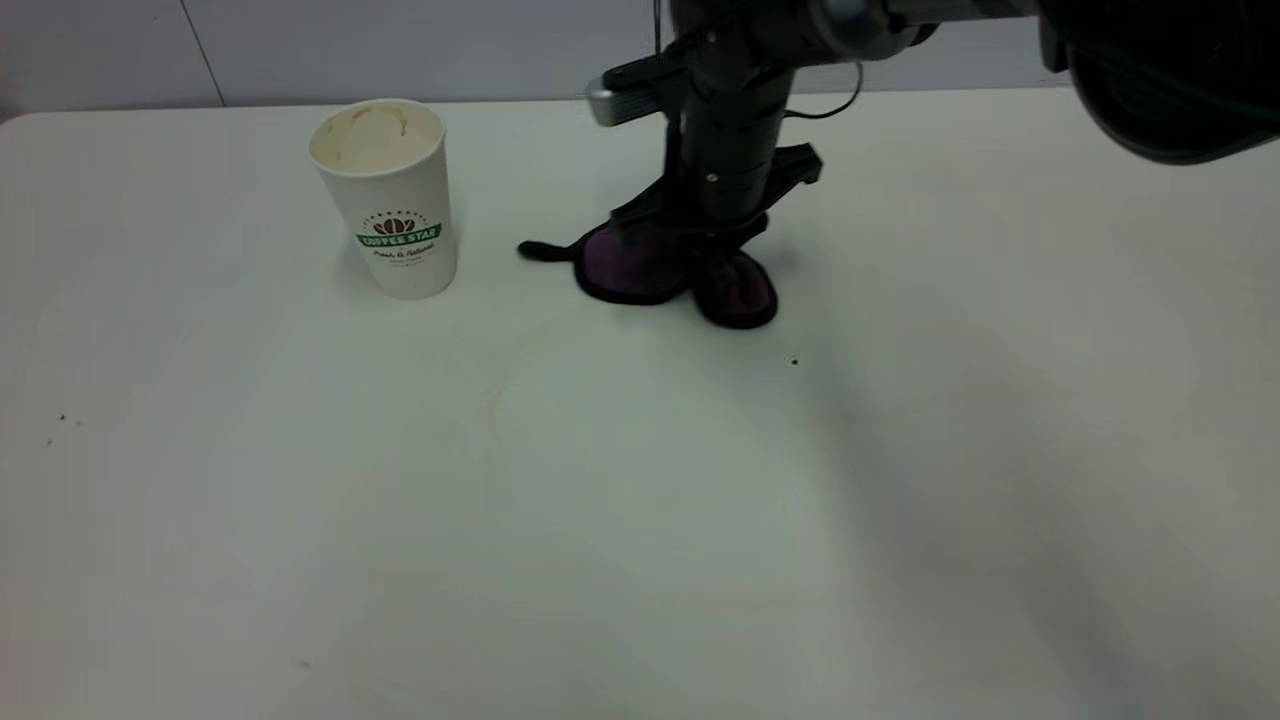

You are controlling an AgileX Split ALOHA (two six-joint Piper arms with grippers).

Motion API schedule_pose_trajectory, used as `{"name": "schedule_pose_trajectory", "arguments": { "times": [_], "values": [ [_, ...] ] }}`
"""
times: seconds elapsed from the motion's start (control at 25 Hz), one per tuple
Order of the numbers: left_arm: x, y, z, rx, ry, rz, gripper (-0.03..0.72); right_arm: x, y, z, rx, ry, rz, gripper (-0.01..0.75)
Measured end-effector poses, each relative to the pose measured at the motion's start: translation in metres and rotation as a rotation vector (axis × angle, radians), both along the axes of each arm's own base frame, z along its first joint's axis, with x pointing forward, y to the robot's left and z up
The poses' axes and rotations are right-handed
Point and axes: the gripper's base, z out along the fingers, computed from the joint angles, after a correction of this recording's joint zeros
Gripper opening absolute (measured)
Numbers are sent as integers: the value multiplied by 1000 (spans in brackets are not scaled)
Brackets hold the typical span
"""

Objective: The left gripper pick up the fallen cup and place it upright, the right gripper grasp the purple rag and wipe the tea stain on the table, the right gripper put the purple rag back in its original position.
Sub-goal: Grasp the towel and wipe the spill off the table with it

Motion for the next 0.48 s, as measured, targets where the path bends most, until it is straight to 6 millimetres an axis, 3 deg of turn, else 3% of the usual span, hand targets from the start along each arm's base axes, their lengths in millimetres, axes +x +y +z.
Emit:
{"name": "schedule_pose_trajectory", "arguments": {
  "times": [0.48],
  "values": [
    [0,0,0,-1,0,1,566,33,-131,-2,-78,170,-252,103]
  ]
}}
